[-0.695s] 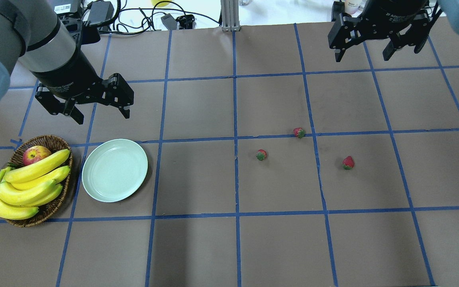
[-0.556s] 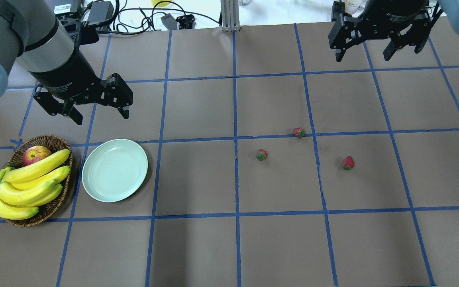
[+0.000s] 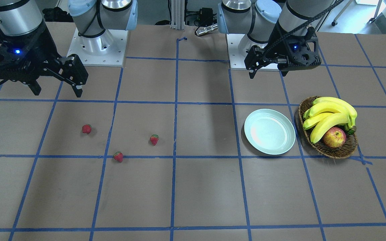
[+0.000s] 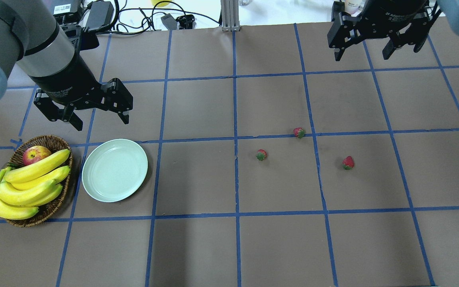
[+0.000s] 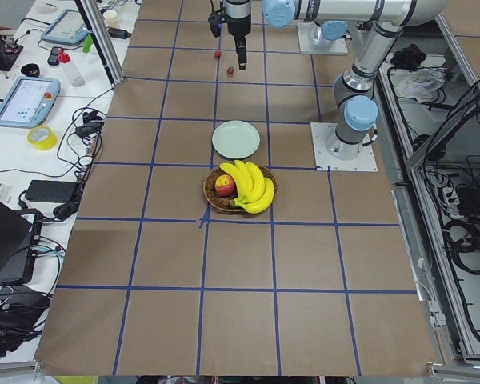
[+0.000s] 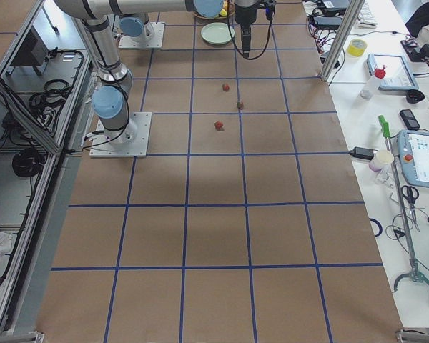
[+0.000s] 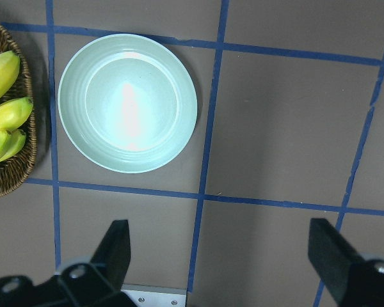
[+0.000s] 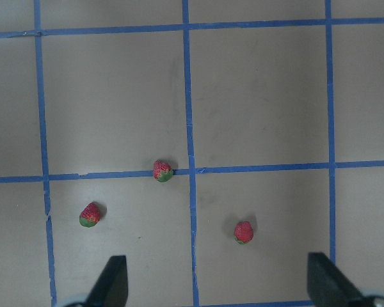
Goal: Collect all strawberries into plate
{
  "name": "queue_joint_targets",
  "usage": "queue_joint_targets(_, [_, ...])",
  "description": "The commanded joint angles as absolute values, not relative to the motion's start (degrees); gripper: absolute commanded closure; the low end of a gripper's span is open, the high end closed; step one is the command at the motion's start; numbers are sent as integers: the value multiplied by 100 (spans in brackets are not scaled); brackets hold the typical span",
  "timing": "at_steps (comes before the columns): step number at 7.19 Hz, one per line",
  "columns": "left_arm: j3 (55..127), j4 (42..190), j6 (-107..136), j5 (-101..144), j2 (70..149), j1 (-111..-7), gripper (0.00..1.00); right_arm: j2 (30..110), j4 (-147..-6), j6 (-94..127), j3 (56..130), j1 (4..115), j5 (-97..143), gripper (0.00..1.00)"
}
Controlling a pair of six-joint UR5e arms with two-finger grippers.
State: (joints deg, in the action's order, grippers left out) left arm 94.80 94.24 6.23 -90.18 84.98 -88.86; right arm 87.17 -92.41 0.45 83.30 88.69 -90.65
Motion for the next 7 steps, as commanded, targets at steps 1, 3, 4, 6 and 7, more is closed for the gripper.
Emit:
queue_joint_targets(1, [9475,9466,633,-9018,8490,-8886,0,8684,-9333,79,8306,8860,-9035,0])
queue_joint_targets(3, [9475,9466,633,-9017,8473,-8886,0,8701,-9334,79,8271,8868,-9053,0])
queue_joint_targets(4, [9475,9475,633,-9052,8464,-8886,0,8710,-9325,123,8271,8886,-9053,0])
queue_joint_targets(6, [9483,9544,598,-9062,8455,-8877,0,8710,-9325,123,8270,8868,-9053,0])
queue_joint_targets(7, [9483,9536,606,-9062,8464,-8877,0,8719,-9325,123,8262,8851,-9044,0])
